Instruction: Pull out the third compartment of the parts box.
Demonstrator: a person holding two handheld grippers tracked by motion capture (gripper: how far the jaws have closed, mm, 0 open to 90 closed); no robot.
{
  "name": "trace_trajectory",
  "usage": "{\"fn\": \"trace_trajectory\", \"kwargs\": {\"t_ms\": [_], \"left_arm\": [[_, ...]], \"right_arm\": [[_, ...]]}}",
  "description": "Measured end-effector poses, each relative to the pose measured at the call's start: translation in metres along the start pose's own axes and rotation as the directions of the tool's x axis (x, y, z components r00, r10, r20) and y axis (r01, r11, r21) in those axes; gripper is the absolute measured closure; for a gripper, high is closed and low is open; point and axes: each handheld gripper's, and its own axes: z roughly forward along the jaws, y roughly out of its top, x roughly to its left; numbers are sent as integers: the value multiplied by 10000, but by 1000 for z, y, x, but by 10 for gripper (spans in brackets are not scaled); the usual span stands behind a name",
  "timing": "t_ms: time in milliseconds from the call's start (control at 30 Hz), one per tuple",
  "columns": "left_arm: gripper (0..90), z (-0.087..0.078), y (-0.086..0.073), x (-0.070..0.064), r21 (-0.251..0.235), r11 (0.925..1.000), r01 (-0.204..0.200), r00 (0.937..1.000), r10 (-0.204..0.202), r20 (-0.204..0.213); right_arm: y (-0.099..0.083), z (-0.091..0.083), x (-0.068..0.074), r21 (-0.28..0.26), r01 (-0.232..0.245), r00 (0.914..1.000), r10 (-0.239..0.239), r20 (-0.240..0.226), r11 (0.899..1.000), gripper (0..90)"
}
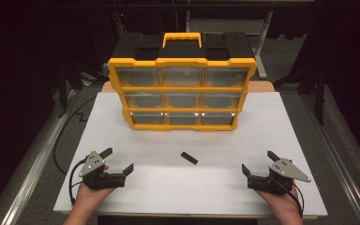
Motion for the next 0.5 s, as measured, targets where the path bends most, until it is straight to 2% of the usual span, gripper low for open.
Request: {"fn": "trace_trajectory", "kwargs": {"t_ms": [167, 333, 500], "left_arm": [[2, 2, 1, 0, 127, 9999, -108, 9999, 107, 47], [2, 3, 0, -1, 75, 10000, -4, 9999, 3, 117], [2, 4, -2, -5, 228, 9995, -239, 9997, 237, 108]], "right_arm": [[1, 1, 1, -108, 59, 10000, -59, -4, 9999, 2], [3, 5, 2, -146, 26, 10000, -26, -37, 9999, 2], [8, 17, 4, -184, 70, 9999, -72, -98, 9998, 2]]}}
